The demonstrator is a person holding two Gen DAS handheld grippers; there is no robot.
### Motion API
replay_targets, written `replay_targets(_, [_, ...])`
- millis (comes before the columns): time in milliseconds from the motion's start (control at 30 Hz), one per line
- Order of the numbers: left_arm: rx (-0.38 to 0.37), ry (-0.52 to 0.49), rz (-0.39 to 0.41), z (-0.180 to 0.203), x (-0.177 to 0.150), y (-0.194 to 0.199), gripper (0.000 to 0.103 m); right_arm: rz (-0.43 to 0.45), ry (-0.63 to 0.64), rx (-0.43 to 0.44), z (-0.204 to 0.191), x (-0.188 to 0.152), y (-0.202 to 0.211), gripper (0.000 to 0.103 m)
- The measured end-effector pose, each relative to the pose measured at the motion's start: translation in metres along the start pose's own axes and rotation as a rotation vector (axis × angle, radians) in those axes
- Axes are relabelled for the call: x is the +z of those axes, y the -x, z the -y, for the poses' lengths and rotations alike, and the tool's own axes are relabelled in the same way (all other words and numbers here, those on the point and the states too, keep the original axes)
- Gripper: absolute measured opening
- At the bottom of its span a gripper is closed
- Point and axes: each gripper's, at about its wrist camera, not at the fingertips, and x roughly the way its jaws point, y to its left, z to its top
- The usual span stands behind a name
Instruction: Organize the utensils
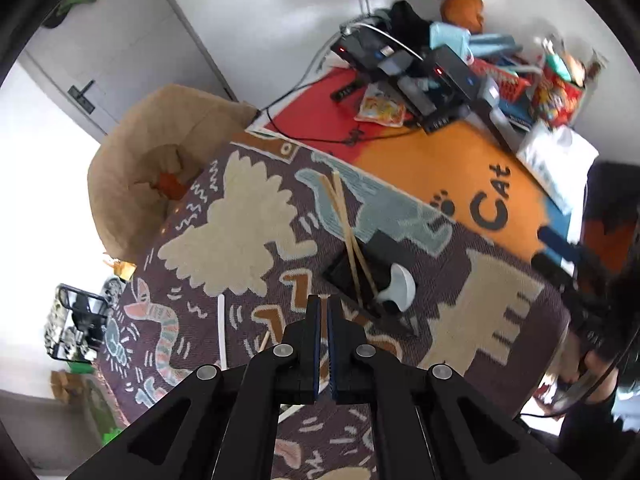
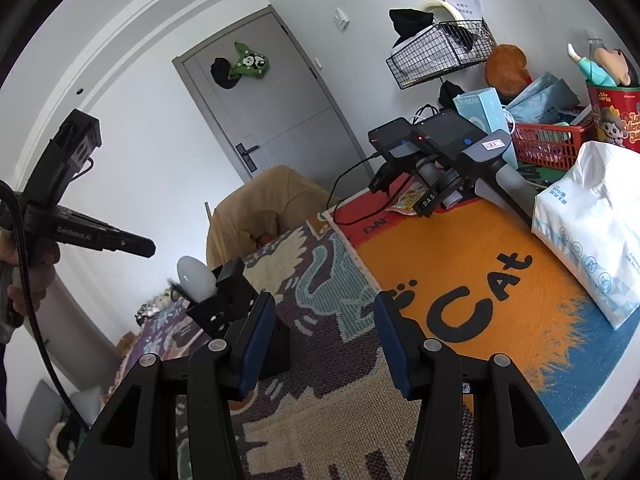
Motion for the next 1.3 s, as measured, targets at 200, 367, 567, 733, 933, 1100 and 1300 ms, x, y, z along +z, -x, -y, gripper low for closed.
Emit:
replay_targets(200, [-0.058, 0.075, 0.058, -0.016, -0.014, 0.001, 0.063, -0.019, 0.022, 0.002, -0.011, -0.003, -0.004, 0.055])
replay_targets(367, [-0.072, 0.142, 0.107, -0.038, -0.037, 0.000, 0.080, -0.029, 0.044, -0.018, -0.024, -0.008, -0.008, 0.072])
replay_targets(567, [-0.082, 0.217, 0.127, -0.067, -0.070, -0.007, 0.080, -0.075, 0.055, -0.029, -0.038, -0.014, -0.020, 0.090])
replay_targets(733, [-0.102, 0.294, 0.169, -0.089, -0.101, -0.010, 0.085, -0.111, 0.076, -0.034, -0.054, -0.022, -0.030, 0.093])
replay_targets(933, [-0.145, 0.347, 0.188, -0.107, -0.133, -0.023, 0.089, -0.146, 0.103, -0.034, -0.068, -0.034, -0.037, 0.093])
replay_targets(1100, [-0.156, 0.383, 0.217, -0.115, -0.154, -0.032, 0.092, -0.149, 0.132, -0.041, -0.080, -0.041, -0.038, 0.093])
replay_targets(1300, [-0.190, 0.446, 0.221, -0.130, -0.177, -0.047, 0.092, -0.173, 0.160, -0.029, -0.090, -0.049, -0.043, 0.093])
